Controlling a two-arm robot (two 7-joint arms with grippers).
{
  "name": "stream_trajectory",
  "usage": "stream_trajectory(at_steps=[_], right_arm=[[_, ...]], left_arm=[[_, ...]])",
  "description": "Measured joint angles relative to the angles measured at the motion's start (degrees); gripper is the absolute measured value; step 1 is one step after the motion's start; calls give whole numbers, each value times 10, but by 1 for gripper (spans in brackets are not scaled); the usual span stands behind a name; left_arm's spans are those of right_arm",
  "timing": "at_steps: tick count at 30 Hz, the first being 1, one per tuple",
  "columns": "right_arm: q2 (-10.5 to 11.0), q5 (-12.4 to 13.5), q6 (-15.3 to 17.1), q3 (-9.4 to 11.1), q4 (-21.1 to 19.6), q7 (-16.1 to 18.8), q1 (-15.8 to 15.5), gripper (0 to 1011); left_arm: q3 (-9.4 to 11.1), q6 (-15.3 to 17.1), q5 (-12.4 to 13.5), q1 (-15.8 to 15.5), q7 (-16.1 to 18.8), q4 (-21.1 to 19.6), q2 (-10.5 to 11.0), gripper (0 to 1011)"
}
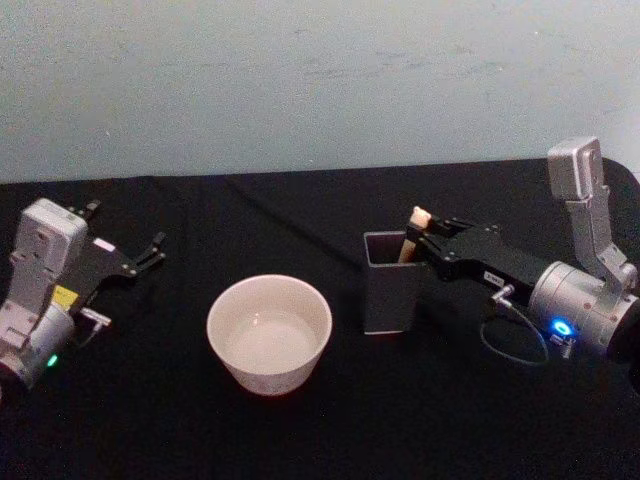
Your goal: Pick up the stirring spoon with one hand, stir inside the cup, then place it back in its original position.
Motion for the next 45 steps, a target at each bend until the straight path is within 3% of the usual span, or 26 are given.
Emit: stream_trajectory(at_steps=[4,28,45], right_arm=[[0,0,0,0,0,0,0,211],[0,0,1,0,0,0,0,211],[10,53,16,22,-31,-3,-4,211]], left_arm=[[0,0,0,0,0,0,0,1001],[0,0,0,0,0,0,0,1001],[0,0,0,0,0,0,0,1001]])
